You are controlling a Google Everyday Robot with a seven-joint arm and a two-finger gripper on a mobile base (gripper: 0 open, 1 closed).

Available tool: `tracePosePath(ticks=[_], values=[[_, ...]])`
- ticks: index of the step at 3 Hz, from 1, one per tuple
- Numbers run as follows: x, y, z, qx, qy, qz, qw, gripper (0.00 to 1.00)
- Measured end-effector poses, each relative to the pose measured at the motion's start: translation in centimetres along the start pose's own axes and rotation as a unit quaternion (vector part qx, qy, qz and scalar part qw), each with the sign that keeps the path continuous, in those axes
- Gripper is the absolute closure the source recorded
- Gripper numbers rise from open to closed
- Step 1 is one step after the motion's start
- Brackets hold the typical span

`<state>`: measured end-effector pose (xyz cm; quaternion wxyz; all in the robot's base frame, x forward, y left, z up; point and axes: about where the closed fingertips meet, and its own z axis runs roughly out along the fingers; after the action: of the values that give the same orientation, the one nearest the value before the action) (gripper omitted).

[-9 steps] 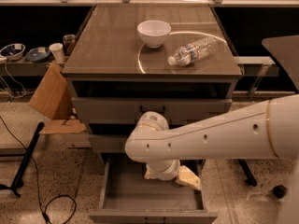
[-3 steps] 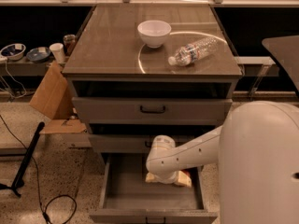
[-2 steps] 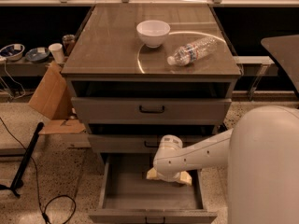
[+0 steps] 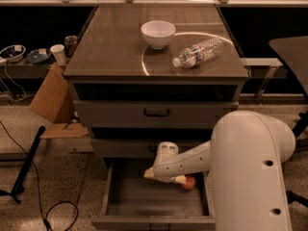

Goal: Pick apple from bottom drawer and place on counter

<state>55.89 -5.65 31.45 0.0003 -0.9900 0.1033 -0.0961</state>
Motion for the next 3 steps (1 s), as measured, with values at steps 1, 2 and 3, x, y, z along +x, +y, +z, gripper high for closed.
tracePosePath(ticks=[1,2,3], values=[[0.0,0.0,0.0,0.0,0.0,0.0,1.0,0.0],[0.6,0.7,1.3,-0.001,0.014,0.001,0.9999,0.0],[2.1,2.9,4.2,0.002,0.02,0.016,0.9997,0.0]])
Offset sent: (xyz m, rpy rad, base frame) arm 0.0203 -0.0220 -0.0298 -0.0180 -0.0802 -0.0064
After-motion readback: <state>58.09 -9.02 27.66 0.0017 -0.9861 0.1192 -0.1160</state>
